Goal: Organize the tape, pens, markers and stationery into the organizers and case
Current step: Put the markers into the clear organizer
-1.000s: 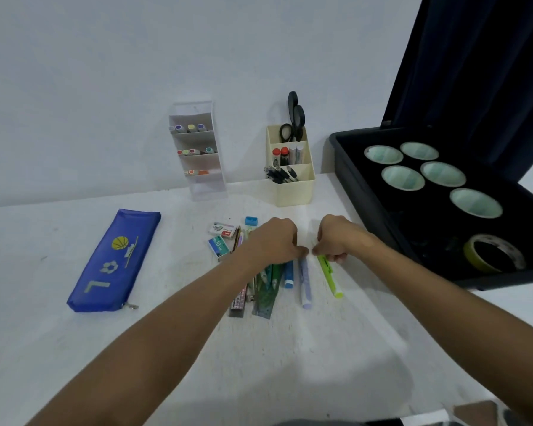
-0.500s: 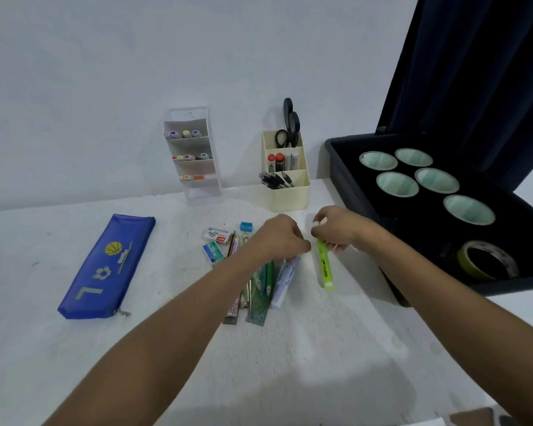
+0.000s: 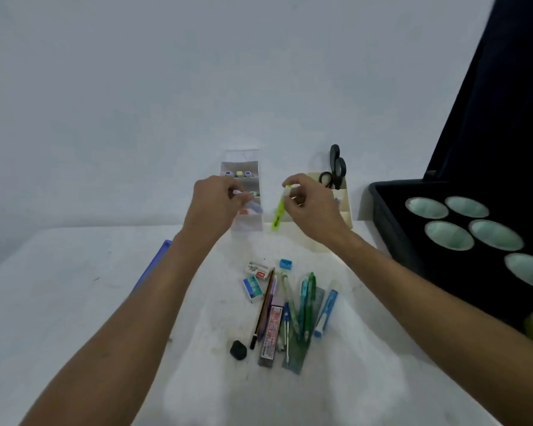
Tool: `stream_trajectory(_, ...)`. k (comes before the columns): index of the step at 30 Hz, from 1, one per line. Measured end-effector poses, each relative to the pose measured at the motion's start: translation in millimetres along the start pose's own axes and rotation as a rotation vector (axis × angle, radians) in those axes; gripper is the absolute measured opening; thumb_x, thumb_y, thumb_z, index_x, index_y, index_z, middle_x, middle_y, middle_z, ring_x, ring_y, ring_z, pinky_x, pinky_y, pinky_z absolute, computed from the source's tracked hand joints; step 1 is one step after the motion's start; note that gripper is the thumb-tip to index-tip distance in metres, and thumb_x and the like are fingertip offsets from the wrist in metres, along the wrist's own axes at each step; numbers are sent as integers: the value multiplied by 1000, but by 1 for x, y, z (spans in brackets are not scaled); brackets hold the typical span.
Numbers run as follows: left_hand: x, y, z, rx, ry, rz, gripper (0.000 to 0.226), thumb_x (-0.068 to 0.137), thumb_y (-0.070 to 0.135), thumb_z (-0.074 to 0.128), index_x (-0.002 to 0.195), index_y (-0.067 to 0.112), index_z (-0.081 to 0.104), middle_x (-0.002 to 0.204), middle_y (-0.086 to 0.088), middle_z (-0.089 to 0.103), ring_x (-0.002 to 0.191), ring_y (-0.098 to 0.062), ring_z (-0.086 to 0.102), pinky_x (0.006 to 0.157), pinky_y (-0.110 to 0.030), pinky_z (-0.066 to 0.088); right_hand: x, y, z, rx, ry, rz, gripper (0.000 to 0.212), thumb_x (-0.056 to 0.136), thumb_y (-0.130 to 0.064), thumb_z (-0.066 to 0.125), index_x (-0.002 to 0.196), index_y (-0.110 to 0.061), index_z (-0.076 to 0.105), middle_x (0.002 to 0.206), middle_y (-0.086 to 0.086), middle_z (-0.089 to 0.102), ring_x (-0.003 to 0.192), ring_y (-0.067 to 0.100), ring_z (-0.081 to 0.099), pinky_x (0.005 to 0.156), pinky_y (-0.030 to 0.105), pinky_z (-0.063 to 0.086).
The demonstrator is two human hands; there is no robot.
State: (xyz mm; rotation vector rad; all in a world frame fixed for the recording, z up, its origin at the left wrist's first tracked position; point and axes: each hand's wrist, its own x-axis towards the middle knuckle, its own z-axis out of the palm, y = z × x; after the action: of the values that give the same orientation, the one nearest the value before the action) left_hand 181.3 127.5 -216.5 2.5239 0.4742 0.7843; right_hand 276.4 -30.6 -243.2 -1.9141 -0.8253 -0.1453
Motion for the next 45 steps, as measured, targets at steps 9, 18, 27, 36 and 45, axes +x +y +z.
stream_trajectory(9,20,-37,31,121,50,16,24,89,27,65,87,4,72,80,-13,67,75,-27,61,65,-27,38,16,9,55,-16,-24,-169,18,90,0,57,105,-4,67,93,8,70,79,16,64,77,14,50)
stream_trajectory(18,19,-53,68,98,-59,-42,25,94,8,53,113,9,68,104,-13,66,91,-26,63,73,-19,41,27,32,92,-142,-96,-134,38,86,8,58,116,-12,69,105,13,66,94,22,61,80,16,42)
stream_trajectory(27,3,-59,76,99,-67,-13,33,89,2,57,120,10,63,110,-13,65,95,-27,62,81,-28,48,16,34,88,-80,-130,-38,37,86,4,61,120,-10,66,113,8,69,80,10,56,87,19,46)
stream_trajectory(36,-43,-77,84,89,-135,-63,35,88,13,58,122,6,62,110,-15,63,96,-28,61,83,-30,45,-23,49,35,-301,-435,130,23,85,-8,65,107,-6,71,104,8,70,79,9,56,73,16,43)
stream_trajectory(45,-64,-105,94,157,-297,-177,43,94,23,53,133,5,53,138,-17,48,125,-29,48,104,-34,36,-59,73,-17,-657,-675,470,26,83,-13,67,107,-1,65,106,15,66,76,23,61,57,27,52)
